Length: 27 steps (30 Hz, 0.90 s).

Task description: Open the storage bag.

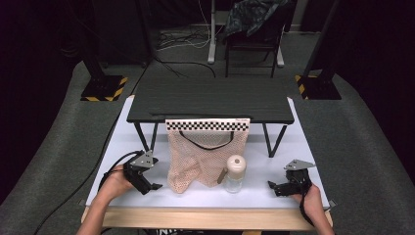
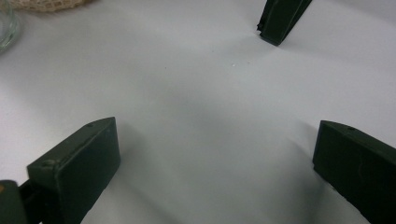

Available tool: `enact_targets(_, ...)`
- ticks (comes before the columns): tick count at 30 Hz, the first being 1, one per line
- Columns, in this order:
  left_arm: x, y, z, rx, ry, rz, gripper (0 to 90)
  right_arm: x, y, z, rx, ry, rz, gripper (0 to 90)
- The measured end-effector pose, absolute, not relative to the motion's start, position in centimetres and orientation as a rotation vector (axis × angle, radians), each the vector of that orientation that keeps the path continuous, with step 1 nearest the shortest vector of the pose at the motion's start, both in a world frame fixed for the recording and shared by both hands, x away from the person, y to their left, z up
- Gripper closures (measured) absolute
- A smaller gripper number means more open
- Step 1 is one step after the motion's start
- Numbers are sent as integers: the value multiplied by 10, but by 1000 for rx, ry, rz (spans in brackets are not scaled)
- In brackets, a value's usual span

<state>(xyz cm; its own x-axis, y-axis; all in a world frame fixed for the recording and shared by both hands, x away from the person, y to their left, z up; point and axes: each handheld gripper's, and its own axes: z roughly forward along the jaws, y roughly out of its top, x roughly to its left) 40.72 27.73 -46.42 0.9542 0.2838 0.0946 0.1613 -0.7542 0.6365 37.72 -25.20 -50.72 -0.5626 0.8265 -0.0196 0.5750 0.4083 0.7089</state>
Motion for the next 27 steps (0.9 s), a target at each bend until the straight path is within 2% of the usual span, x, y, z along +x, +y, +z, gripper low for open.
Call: enact_targets(27, 392, 234, -425, 2464, 141, 300, 11, 377, -252, -507, 1206, 2302, 945, 0)
